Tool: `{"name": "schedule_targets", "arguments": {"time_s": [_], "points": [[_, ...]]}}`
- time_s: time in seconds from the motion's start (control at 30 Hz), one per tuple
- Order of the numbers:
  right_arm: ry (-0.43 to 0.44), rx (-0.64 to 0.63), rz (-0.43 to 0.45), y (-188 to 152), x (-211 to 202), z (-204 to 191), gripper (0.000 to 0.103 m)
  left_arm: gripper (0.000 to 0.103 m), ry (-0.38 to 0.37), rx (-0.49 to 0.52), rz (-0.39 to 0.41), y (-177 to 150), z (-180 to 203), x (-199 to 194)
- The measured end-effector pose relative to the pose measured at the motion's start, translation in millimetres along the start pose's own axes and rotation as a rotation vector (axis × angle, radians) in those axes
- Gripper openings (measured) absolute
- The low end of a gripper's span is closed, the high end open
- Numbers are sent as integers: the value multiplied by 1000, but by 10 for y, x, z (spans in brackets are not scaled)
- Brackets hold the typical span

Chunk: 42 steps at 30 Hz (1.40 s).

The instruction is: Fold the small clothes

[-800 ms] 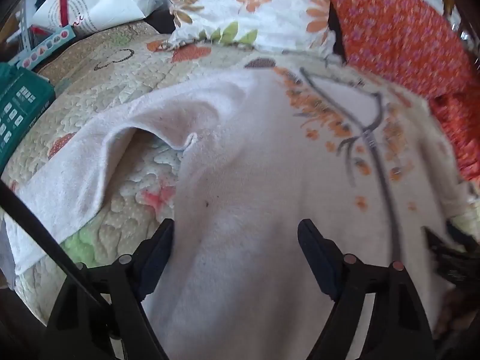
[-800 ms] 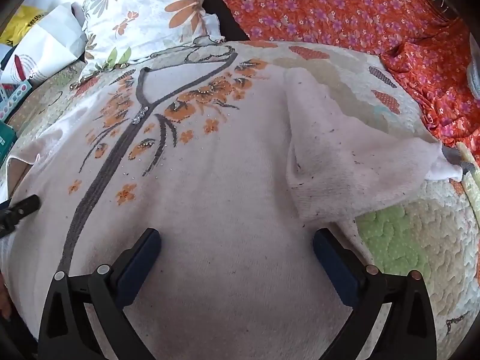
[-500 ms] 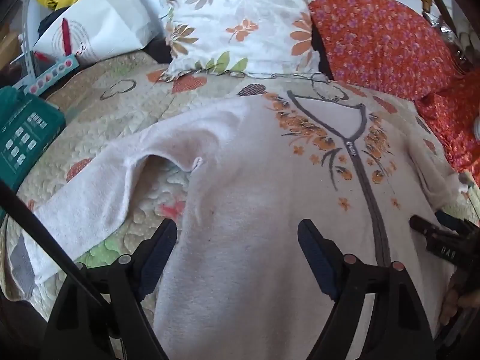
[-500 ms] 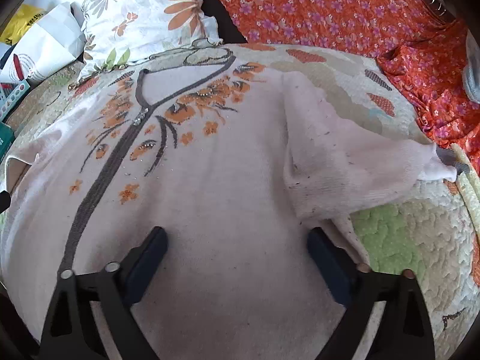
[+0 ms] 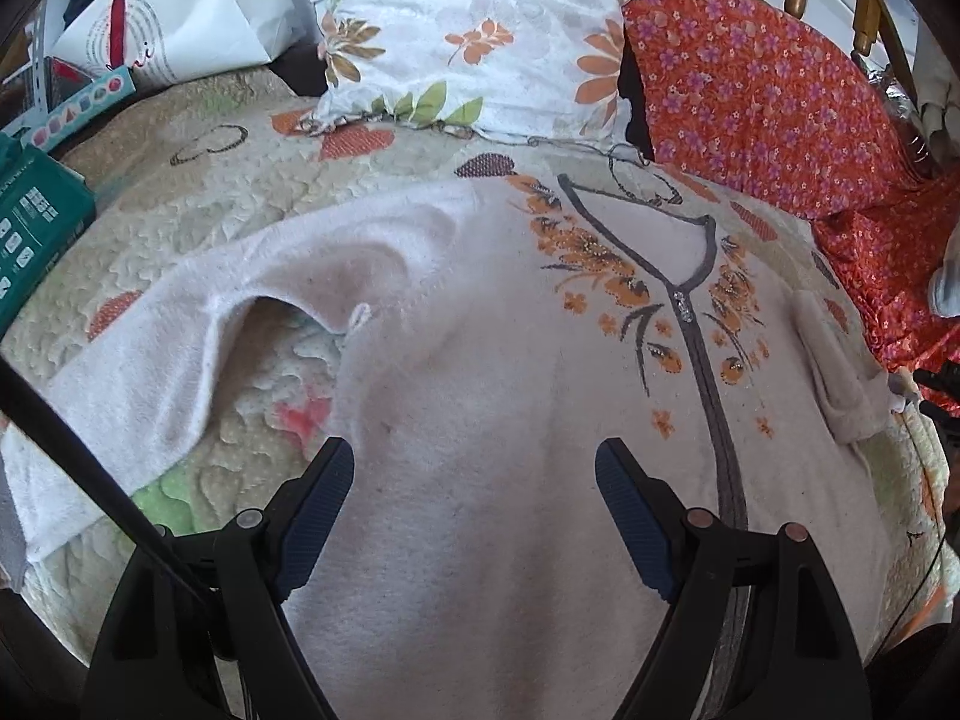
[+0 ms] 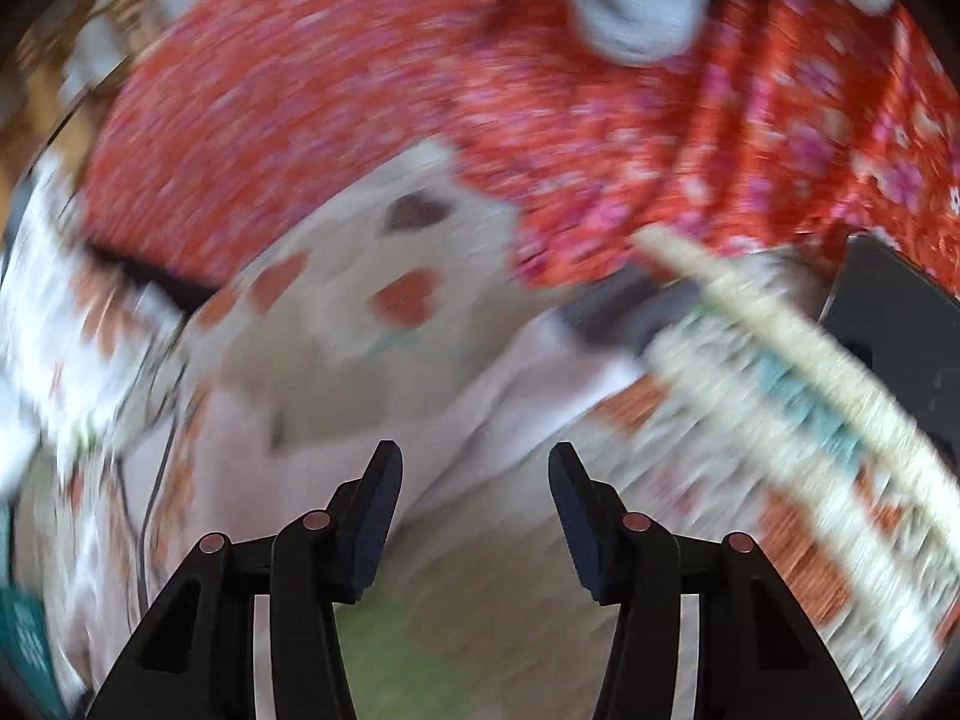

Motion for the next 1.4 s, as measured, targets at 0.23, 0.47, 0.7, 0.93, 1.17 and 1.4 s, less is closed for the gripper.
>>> {"name": "schedule_targets", "arguments": {"time_s": [0.23,0.47,0.7,0.93,1.17,1.4], "points": [[-20,51,-46,297,495,109,56,82,17,42,-21,-33,164,140],[-40,14,-110,284,765,4,5,82,11,46,-27,-18,231,174],[148,-95,162,454,-460,-474,5,82,-17,-1,12,76,136,41],[-18,132,155,134,-711,473,5,82,-31,-97,13,126,-215,-45],[-16,292,93,-54,-550,858,5,82,-20,-164,22,117,-468,-112],[-25,123,2,-171,-390,474,5,82,-13,-157,-11,69,-473,-45]]}}
Point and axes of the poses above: each gripper's, at about its wrist camera, not at the fingertips, and x roughly the way its jaws point, z to its right, y to its top, the point moved 3 cm from there along x, roughly the way its jaws point, and after that the axes turned 14 degrees about y, right-handed, at the moved point
